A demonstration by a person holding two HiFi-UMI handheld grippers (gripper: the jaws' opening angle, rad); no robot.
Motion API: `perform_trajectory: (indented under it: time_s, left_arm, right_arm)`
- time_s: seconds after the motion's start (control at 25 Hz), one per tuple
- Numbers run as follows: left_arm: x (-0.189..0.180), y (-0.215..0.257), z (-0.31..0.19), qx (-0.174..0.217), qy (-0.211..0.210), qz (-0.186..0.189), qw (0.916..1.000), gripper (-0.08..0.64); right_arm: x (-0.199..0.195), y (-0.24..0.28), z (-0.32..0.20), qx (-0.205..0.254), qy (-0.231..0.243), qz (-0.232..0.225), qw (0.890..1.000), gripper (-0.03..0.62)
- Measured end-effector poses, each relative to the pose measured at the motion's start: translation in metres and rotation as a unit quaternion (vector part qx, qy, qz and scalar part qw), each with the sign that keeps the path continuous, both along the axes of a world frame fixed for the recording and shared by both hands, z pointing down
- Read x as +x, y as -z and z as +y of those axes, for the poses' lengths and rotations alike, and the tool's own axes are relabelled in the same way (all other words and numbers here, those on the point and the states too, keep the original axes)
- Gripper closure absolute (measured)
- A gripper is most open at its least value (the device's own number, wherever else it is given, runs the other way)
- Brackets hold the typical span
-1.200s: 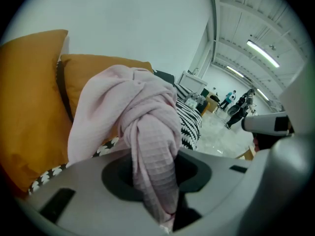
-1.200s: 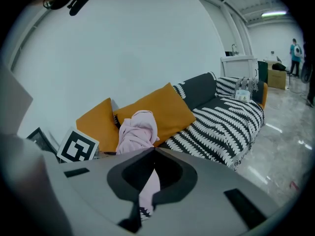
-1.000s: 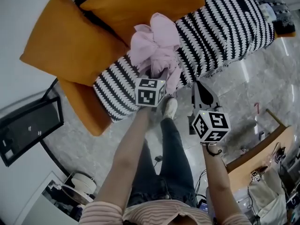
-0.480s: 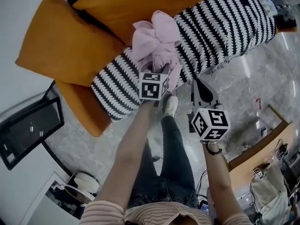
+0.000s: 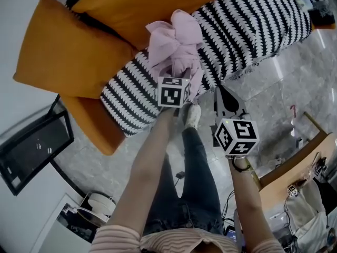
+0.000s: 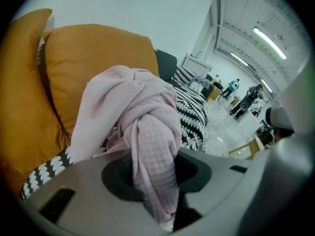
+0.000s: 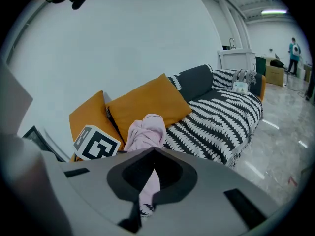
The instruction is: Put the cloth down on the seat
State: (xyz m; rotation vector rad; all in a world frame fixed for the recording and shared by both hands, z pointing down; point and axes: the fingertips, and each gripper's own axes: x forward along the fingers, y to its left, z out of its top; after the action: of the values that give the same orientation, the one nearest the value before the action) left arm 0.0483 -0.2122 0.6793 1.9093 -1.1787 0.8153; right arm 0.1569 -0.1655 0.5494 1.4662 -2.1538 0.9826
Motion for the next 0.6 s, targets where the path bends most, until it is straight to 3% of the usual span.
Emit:
perform_trajectory:
  time_s: [0.6]
  left_arm:
    - [0.019, -0.033, -0.007, -0.021, -0.009, -0.006, 0.9997, 0.417]
  right_arm:
    - [0.01, -0.031, -0.003, -0.021, -0.004, 0.004, 1.0, 0.586]
